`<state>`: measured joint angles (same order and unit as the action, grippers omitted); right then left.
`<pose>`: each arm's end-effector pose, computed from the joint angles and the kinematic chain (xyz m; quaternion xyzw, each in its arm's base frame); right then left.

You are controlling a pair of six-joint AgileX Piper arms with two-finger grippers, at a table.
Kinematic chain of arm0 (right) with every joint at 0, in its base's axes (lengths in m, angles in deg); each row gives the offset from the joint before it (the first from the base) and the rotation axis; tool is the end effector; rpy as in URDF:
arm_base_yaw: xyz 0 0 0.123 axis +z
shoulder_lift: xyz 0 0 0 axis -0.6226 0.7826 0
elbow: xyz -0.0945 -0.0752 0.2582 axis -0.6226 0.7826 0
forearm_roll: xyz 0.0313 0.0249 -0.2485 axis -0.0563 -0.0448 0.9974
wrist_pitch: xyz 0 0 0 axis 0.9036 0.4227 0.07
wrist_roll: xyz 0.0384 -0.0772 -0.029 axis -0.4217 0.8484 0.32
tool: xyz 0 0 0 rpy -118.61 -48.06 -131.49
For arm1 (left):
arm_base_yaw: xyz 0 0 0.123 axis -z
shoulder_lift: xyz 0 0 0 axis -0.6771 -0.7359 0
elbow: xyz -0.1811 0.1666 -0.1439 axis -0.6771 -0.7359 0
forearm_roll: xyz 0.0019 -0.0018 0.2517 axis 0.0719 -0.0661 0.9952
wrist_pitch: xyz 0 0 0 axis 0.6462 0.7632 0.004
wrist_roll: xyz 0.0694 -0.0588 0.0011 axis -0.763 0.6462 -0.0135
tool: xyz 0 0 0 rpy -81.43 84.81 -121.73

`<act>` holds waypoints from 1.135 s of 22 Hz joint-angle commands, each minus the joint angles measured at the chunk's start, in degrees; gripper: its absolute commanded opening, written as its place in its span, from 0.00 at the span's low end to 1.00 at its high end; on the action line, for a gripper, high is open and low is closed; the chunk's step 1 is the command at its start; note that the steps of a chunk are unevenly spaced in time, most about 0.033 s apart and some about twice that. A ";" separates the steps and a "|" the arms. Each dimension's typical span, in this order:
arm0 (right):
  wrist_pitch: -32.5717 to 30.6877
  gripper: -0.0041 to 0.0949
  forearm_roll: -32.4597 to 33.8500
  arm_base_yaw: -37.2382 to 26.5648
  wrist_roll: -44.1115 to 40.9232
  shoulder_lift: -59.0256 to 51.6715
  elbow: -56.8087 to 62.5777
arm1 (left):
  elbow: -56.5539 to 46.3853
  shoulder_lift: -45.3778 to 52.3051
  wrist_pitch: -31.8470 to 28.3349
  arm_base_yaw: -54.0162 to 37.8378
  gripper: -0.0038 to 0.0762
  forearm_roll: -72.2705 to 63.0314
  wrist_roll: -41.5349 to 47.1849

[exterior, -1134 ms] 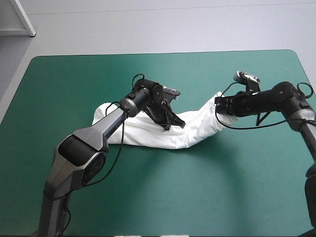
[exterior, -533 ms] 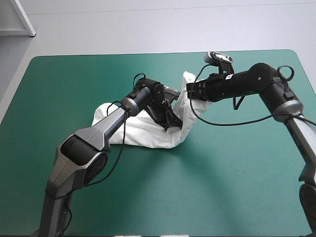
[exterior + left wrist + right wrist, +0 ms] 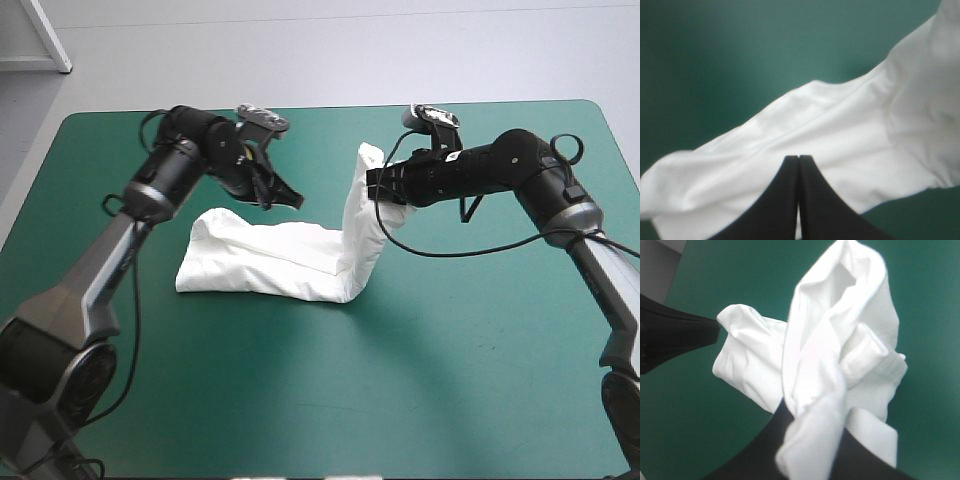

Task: Fold the cloth

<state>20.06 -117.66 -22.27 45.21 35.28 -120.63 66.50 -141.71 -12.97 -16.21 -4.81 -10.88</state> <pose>0.3292 0.1450 0.3685 -0.0984 0.8894 0.3442 0.2845 0.3488 -0.1774 0.3702 0.2647 0.9321 -0.0655 0.2384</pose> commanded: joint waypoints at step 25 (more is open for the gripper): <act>-5.61 0.71 -4.54 21.92 -2.40 33.97 -52.02 | -38.36 44.27 3.31 -15.04 0.04 7.95 -0.08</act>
<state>15.58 -122.50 1.15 44.39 74.50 -168.53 26.95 -98.46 -11.60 -31.29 3.80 -11.49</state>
